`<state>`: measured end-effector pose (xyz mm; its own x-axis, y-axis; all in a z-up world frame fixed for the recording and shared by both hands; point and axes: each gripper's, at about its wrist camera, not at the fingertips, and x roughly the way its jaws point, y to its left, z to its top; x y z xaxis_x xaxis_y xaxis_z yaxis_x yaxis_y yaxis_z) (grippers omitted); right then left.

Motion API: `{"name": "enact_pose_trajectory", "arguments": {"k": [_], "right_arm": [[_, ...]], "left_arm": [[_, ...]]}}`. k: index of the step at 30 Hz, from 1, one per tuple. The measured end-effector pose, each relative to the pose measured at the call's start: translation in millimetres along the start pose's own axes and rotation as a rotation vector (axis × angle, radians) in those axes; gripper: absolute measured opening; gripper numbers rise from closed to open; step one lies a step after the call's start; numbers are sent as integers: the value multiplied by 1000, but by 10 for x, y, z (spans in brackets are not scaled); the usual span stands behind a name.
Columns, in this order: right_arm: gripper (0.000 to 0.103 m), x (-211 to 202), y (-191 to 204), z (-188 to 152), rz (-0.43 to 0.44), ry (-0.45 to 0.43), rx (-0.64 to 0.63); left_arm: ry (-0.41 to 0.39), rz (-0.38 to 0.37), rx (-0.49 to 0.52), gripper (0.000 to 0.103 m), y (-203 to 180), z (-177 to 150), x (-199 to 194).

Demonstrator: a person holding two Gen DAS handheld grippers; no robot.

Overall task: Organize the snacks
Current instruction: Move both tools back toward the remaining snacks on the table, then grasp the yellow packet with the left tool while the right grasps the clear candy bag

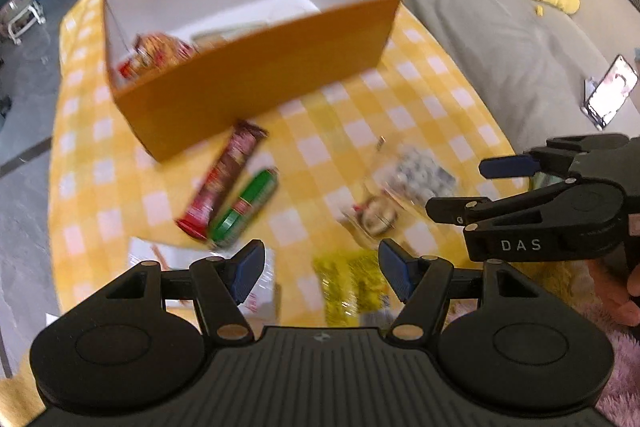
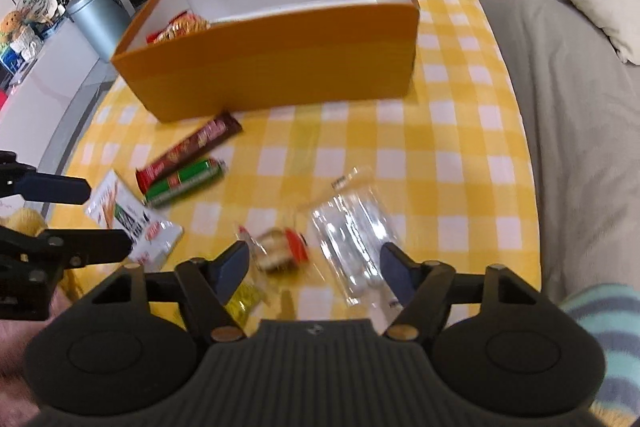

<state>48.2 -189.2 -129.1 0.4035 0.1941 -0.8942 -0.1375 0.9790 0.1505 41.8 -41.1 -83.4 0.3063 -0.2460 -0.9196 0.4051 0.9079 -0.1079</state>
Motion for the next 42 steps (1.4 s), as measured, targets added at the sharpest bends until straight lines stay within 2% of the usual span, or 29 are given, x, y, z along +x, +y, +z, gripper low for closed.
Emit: {"name": "enact_pose_trajectory", "arguments": {"k": [4,12,20,23,26,29,30,31,37,42], "right_arm": [[67,29,-95,-90,12,10,-6],[66,161,-209,-127,51,29,29],[65,213,-287,-116,69,30,79],[65,225,-283,-106,78,23,77],[63,244,-229,-95,86,14,52],[58,265,-160,-85,98,13,20],[57,269,-143,-83,102,12,12],[55,273,-125,-80,107,10,4],[52,285,-14,-81,130,1,-48],[52,320,39,-74,126,8,-75]], "left_arm": [[64,-8,0,83,-146,-69,232],[168,38,-40,85,-249,-160,635],[212,73,-52,86,-282,-188,891],[231,64,-58,85,-271,-207,953],[229,73,-47,82,-291,-218,955],[217,78,-44,71,-296,-214,967],[209,86,-43,62,-291,-213,955],[203,74,-48,60,-268,-216,946],[164,42,-91,60,-129,-221,835],[139,65,-119,60,-31,-176,612]]}}
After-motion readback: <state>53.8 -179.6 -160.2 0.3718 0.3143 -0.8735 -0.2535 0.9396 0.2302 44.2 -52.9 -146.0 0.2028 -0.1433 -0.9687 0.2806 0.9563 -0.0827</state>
